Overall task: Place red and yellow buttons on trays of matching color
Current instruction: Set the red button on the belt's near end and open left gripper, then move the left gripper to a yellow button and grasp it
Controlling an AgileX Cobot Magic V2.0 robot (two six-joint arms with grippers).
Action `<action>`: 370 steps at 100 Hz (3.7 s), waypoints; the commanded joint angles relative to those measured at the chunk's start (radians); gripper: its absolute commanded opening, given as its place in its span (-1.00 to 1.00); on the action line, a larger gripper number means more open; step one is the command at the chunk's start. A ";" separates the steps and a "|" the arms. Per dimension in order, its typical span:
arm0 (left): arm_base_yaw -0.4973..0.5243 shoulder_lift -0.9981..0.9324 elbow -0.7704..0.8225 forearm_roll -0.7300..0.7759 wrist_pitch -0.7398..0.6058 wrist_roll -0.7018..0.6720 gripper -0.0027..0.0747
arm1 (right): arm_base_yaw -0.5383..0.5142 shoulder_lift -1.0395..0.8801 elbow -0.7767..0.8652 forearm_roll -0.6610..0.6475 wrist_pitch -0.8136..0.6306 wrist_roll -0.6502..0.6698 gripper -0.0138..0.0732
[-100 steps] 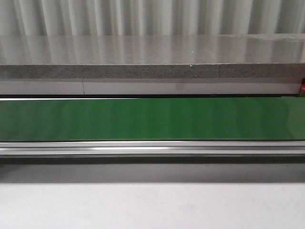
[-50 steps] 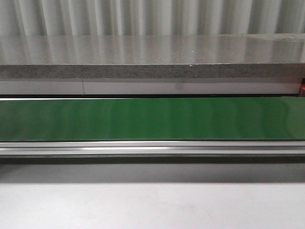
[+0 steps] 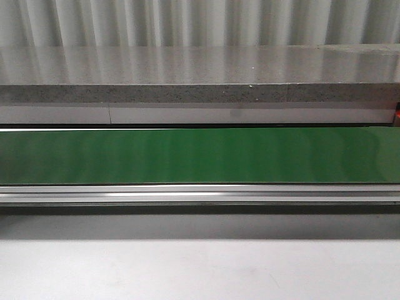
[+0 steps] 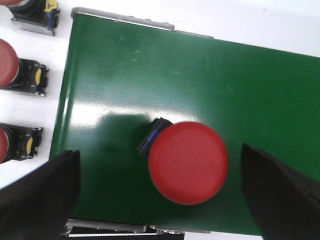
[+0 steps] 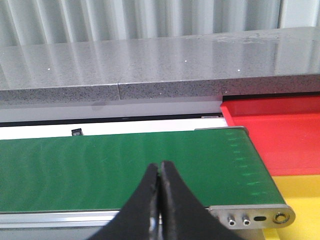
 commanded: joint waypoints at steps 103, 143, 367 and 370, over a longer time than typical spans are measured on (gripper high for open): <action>0.440 -0.449 0.177 0.170 -0.044 -0.210 0.72 | -0.006 -0.016 0.002 -0.001 -0.081 -0.007 -0.84; 0.515 -0.295 0.194 0.210 -0.117 -0.255 0.72 | -0.006 -0.016 0.002 -0.001 -0.081 -0.007 -0.84; 0.285 -0.278 0.106 0.134 -0.188 -0.203 -0.98 | -0.006 -0.016 0.002 -0.001 -0.081 -0.007 -0.84; 0.258 -0.272 0.093 0.134 -0.180 -0.201 -0.98 | -0.006 -0.016 0.002 -0.001 -0.081 -0.007 -0.84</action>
